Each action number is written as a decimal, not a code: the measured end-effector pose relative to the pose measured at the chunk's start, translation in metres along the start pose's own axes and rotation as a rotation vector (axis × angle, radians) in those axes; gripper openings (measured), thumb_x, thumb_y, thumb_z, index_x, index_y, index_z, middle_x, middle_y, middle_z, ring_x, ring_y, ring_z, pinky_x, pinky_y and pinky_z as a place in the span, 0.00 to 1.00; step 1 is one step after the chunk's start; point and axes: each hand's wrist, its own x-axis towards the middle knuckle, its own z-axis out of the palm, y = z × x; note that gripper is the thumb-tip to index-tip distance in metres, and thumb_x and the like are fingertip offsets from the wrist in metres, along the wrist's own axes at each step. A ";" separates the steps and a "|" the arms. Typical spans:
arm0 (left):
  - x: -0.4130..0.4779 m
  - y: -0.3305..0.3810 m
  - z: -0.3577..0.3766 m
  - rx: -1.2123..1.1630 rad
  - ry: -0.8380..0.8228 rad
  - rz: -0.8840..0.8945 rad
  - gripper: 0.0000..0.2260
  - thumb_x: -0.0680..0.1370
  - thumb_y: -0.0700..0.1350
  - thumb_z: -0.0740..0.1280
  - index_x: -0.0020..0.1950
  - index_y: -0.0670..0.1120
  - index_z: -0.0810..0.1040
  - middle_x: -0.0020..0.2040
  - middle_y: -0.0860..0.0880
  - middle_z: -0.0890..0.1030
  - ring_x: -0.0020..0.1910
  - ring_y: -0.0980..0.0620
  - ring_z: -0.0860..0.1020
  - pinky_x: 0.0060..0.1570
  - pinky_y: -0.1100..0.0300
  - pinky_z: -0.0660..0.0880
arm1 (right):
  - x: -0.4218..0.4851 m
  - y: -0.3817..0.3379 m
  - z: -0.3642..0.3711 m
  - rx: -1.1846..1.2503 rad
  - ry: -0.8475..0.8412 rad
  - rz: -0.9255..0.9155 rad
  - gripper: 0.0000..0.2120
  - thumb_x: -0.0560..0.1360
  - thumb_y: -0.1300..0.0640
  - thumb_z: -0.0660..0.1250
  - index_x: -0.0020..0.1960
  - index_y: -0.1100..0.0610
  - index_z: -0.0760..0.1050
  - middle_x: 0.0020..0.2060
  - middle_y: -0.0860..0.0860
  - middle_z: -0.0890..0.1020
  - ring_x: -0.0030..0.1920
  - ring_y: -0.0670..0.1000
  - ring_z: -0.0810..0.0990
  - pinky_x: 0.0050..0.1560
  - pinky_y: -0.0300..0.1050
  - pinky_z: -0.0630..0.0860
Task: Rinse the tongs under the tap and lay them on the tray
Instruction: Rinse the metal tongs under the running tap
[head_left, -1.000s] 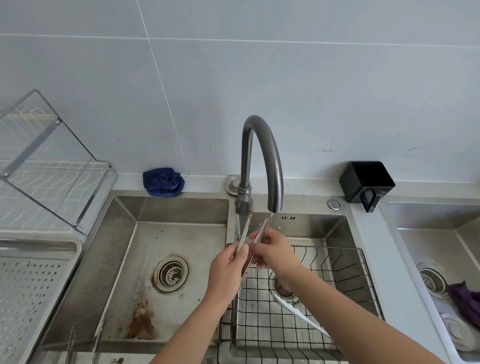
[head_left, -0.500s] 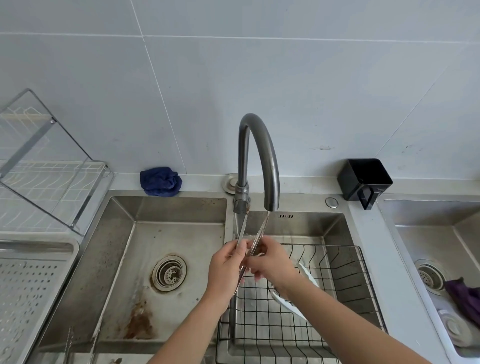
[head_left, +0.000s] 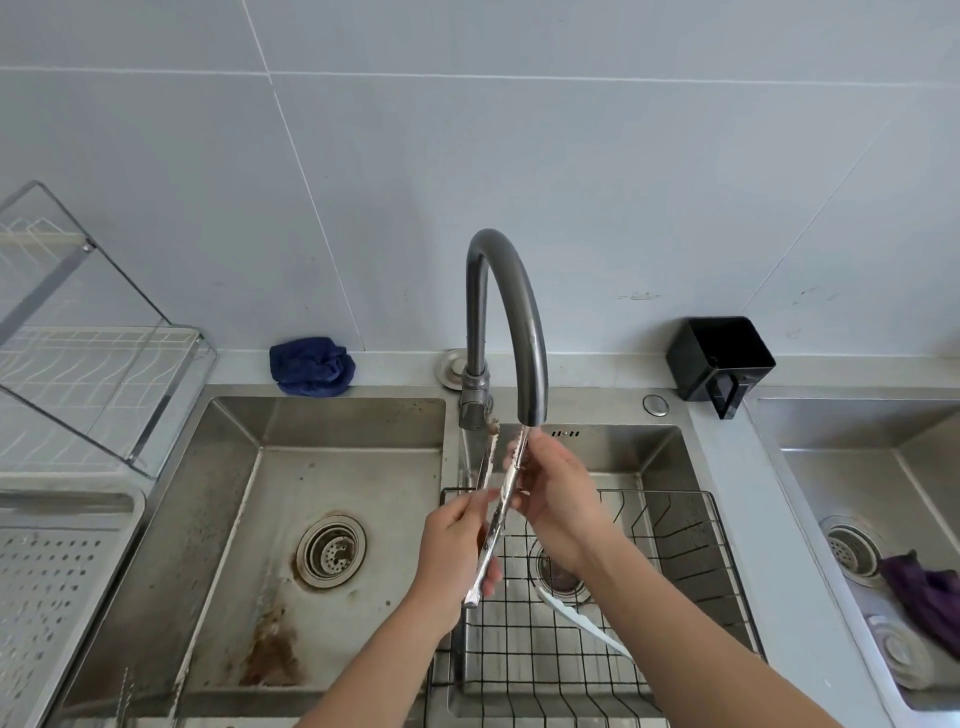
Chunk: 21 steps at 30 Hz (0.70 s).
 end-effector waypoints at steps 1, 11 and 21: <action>0.001 -0.001 -0.001 0.016 -0.006 -0.017 0.14 0.84 0.52 0.61 0.46 0.52 0.84 0.27 0.44 0.76 0.20 0.45 0.73 0.19 0.60 0.69 | -0.002 0.003 0.000 -0.004 -0.042 0.019 0.08 0.81 0.55 0.67 0.48 0.58 0.80 0.38 0.53 0.80 0.35 0.50 0.76 0.34 0.44 0.71; 0.002 -0.007 -0.004 0.067 -0.005 -0.033 0.16 0.84 0.52 0.61 0.43 0.48 0.83 0.27 0.42 0.76 0.19 0.47 0.70 0.19 0.60 0.66 | -0.007 -0.005 0.001 -0.059 -0.082 -0.026 0.09 0.82 0.55 0.65 0.52 0.60 0.81 0.40 0.54 0.82 0.39 0.49 0.80 0.36 0.42 0.71; -0.005 -0.002 -0.007 0.101 -0.207 0.150 0.28 0.73 0.75 0.60 0.68 0.65 0.75 0.45 0.49 0.84 0.34 0.50 0.78 0.25 0.59 0.70 | -0.013 0.013 -0.006 -0.356 -0.003 -0.089 0.04 0.80 0.61 0.70 0.52 0.58 0.83 0.43 0.63 0.84 0.40 0.62 0.81 0.46 0.56 0.81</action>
